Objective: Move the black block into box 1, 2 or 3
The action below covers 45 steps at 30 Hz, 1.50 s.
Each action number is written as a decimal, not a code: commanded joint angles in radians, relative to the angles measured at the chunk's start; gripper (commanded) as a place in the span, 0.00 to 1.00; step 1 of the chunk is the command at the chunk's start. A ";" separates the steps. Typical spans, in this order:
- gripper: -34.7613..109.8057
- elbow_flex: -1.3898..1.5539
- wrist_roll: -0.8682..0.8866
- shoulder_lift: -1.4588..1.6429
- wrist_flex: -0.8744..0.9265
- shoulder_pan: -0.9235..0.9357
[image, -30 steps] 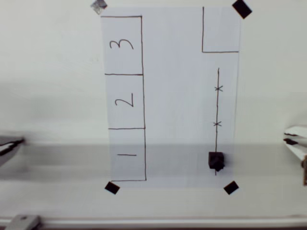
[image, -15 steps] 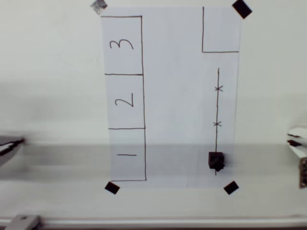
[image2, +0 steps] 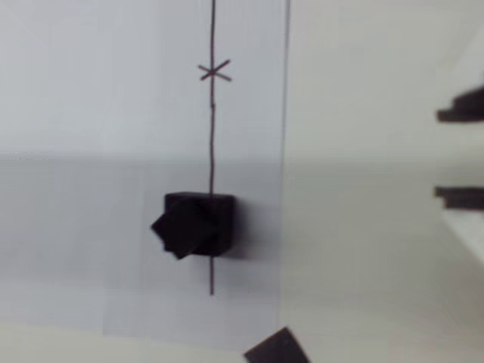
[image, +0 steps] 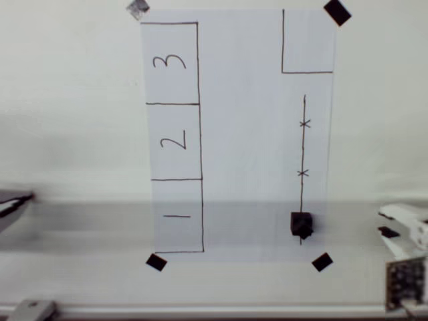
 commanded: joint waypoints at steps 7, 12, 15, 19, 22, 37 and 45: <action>0.33 -0.178 -0.011 -0.206 -0.100 -0.049; 0.34 -0.250 -0.020 -0.321 -0.109 -0.052; 0.35 -0.288 -0.029 -0.385 -0.114 -0.052; 0.35 -0.322 -0.046 -0.442 -0.126 -0.052; 0.36 -0.347 -0.060 -0.480 -0.130 -0.049; 0.42 -0.439 -0.083 -0.646 -0.176 -0.063; 0.45 -0.476 -0.072 -0.689 -0.176 -0.087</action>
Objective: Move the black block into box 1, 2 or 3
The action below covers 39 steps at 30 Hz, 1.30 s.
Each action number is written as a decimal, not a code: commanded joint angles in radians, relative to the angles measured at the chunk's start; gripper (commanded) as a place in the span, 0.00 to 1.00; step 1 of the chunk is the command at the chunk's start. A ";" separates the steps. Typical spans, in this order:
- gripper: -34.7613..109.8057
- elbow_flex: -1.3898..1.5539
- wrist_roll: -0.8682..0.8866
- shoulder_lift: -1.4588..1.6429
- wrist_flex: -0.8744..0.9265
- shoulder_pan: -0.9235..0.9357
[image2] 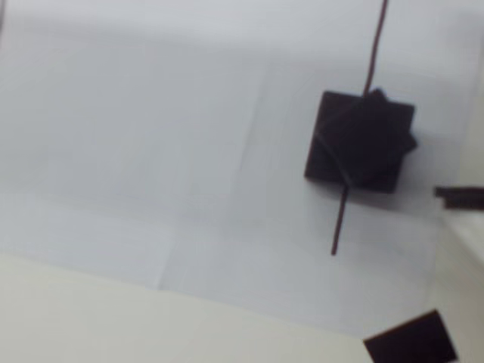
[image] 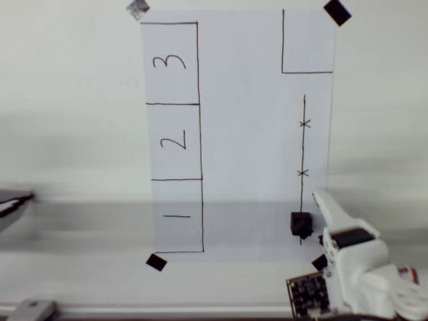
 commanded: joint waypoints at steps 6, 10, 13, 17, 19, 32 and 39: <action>0.46 -0.078 0.023 -0.015 -0.006 -0.041; 0.46 -0.081 0.029 -0.035 -0.026 -0.052; 0.46 -0.095 0.040 -0.057 -0.035 -0.060; 0.46 -0.121 0.043 -0.087 -0.035 -0.060; 0.46 -0.135 0.043 -0.106 -0.038 -0.058; 0.45 -0.169 0.044 -0.170 -0.077 -0.051; 0.45 -0.156 0.040 -0.173 -0.095 -0.049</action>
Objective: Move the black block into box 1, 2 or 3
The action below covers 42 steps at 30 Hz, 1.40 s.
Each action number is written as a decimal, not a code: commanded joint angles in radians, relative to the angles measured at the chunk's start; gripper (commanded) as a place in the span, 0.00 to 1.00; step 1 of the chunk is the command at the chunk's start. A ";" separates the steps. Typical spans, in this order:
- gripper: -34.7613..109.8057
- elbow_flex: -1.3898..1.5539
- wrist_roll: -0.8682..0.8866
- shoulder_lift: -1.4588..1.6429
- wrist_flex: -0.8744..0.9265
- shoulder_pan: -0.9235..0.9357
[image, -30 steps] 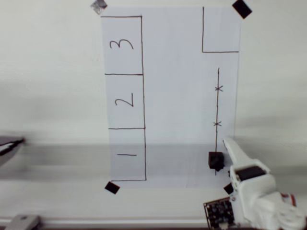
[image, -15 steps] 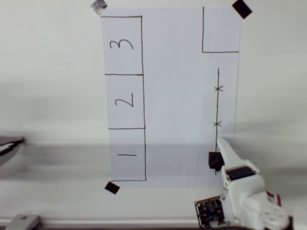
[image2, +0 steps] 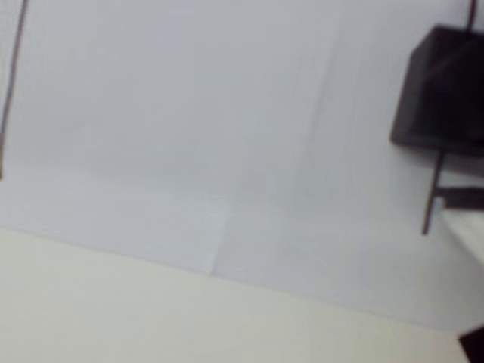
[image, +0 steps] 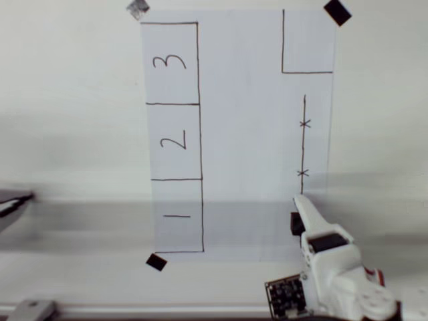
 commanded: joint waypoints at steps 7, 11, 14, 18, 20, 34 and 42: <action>0.45 -0.023 0.003 0.015 -0.011 -0.018; 0.37 -0.020 0.005 0.015 -0.011 -0.020; 0.24 -0.003 0.002 0.015 -0.028 -0.021; 0.24 0.012 0.005 0.017 -0.044 -0.021; 0.24 0.014 0.006 0.017 -0.044 -0.020; 0.24 -0.123 0.025 0.040 -0.041 0.034; 0.24 -0.278 0.044 0.026 -0.041 0.161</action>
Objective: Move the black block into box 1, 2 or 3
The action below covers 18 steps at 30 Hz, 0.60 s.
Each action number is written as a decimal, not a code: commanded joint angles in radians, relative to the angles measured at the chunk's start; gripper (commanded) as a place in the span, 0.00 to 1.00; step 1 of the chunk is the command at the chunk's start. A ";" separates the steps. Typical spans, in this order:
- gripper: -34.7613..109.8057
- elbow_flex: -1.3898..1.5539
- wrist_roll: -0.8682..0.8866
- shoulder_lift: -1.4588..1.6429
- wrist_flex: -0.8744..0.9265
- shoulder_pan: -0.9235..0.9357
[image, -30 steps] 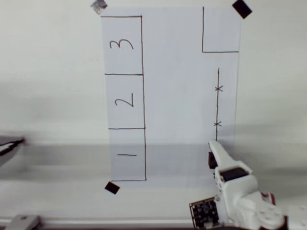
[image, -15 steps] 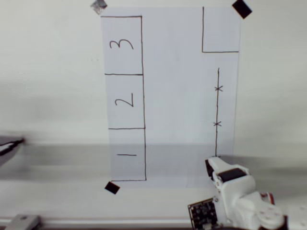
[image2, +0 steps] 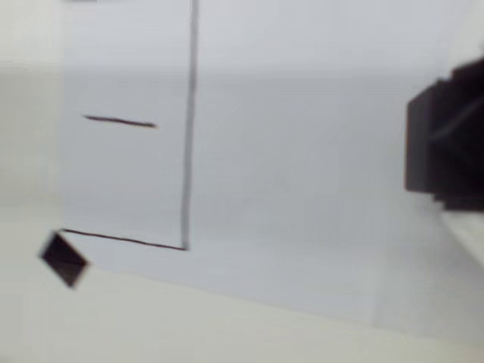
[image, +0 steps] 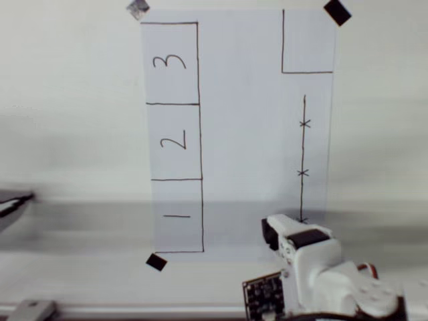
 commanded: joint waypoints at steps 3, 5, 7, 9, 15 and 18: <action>0.24 -0.135 0.023 0.021 0.009 0.104; 0.24 -0.173 0.026 0.002 0.009 0.153; 0.24 -0.221 0.043 -0.025 0.009 0.190; 0.24 -0.268 0.057 -0.054 0.009 0.229; 0.24 -0.434 0.072 -0.161 0.021 0.333; 0.24 -0.540 0.094 -0.230 0.031 0.382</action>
